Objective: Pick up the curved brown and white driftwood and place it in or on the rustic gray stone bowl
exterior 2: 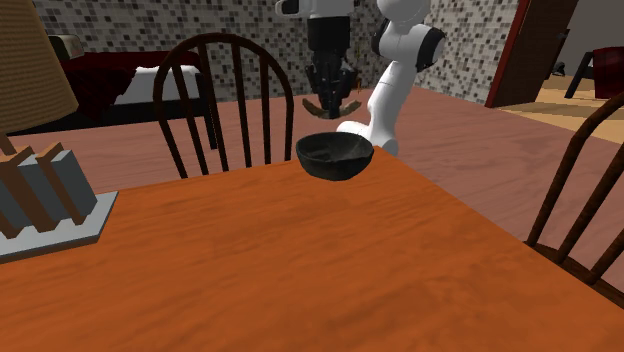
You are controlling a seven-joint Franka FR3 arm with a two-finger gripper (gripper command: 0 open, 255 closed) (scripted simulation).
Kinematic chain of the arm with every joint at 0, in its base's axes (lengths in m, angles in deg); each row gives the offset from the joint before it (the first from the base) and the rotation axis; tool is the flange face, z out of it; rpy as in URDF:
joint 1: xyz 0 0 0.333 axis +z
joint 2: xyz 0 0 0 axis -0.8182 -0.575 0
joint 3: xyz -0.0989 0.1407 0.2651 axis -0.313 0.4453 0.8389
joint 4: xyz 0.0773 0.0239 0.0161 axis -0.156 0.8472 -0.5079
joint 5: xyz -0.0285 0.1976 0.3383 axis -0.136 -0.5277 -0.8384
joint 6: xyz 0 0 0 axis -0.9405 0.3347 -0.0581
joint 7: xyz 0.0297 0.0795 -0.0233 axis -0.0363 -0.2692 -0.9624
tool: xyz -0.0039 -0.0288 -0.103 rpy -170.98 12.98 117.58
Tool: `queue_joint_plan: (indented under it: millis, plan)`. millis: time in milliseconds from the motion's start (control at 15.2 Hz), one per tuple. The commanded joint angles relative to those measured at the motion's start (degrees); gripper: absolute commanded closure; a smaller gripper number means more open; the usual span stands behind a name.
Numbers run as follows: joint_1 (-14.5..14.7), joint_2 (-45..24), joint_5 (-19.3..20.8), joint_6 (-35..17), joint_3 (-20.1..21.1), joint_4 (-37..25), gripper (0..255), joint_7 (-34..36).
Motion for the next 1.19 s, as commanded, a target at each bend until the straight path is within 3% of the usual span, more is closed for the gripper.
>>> queue_joint_plan:
  millis: [0, 726, 1122]
  plan:
    - [0.3, 3.0, -0.3, 0.6, -1.0, 2.5, 255, -0.8]
    - [1.0, 6.8, -1.2, -7.0, -0.3, 13.9, 255, -2.0]
    - [1.0, 6.9, -1.3, -7.2, -0.3, 14.2, 255, -2.0]
